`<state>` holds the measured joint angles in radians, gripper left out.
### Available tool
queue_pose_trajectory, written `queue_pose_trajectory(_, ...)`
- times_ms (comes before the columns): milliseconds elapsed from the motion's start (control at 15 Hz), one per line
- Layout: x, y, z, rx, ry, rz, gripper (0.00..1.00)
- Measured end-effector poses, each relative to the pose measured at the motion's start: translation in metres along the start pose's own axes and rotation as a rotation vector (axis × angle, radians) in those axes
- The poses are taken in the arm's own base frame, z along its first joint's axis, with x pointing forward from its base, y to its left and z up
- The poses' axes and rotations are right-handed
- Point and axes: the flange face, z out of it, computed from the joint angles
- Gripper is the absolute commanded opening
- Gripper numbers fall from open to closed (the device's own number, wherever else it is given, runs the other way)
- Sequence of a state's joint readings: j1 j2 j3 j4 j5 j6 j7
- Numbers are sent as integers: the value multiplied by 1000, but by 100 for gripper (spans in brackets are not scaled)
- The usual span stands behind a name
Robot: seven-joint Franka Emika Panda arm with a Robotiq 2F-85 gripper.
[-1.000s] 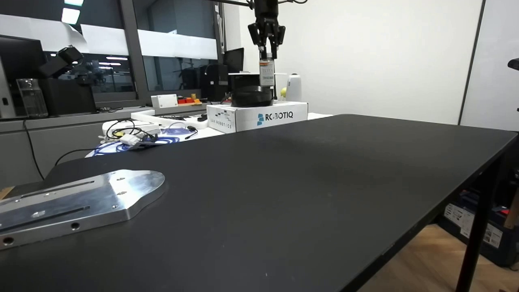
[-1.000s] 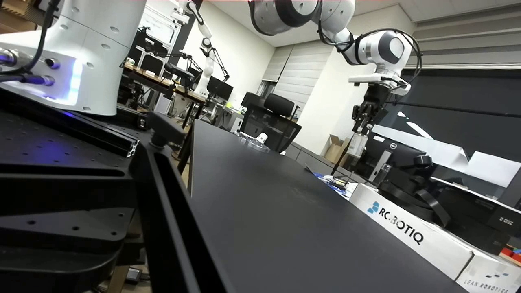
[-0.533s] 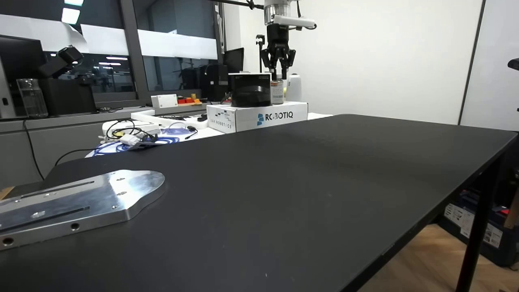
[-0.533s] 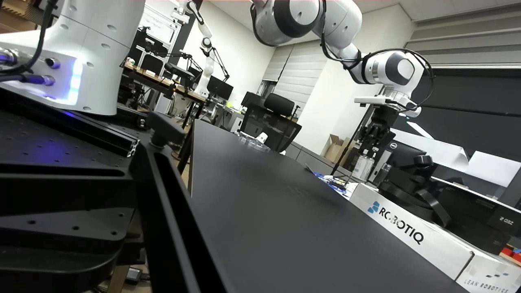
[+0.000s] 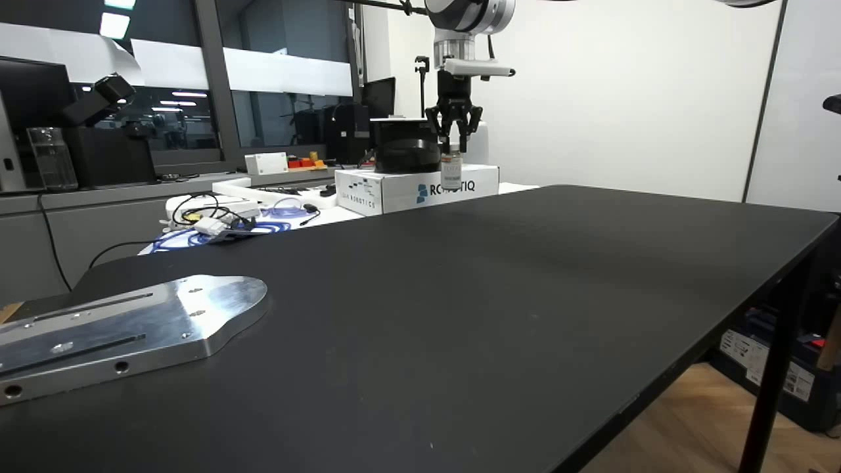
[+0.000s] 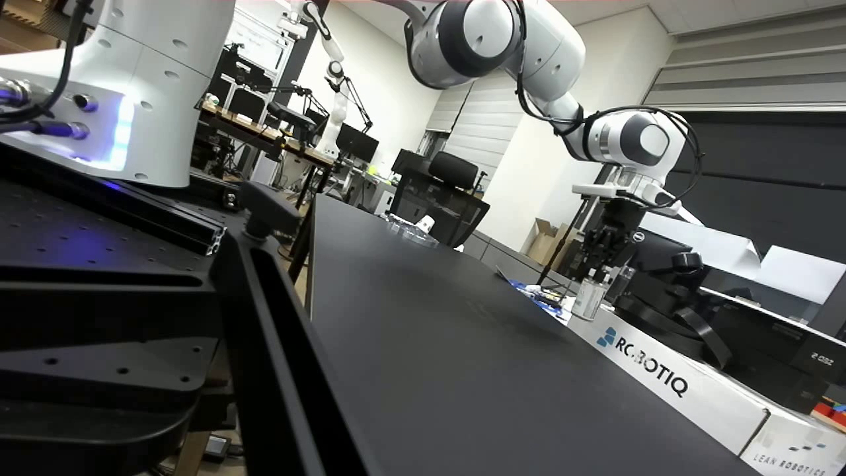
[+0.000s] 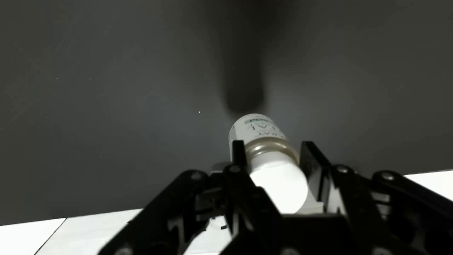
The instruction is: Move the bottle from the left side to the right side of the table
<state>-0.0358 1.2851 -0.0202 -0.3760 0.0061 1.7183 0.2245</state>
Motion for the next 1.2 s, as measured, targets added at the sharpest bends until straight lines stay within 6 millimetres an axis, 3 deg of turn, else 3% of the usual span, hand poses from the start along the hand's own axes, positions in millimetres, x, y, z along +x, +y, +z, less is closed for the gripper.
queue_pose_trajectory(533, -2, 12, 35, 5, -48, 85, 17)
queue_pose_trajectory(1133, -4, 25, 57, -3, -76, 124, 17)
queue_pose_trajectory(1200, -4, 26, 58, -3, -77, 126, 67)
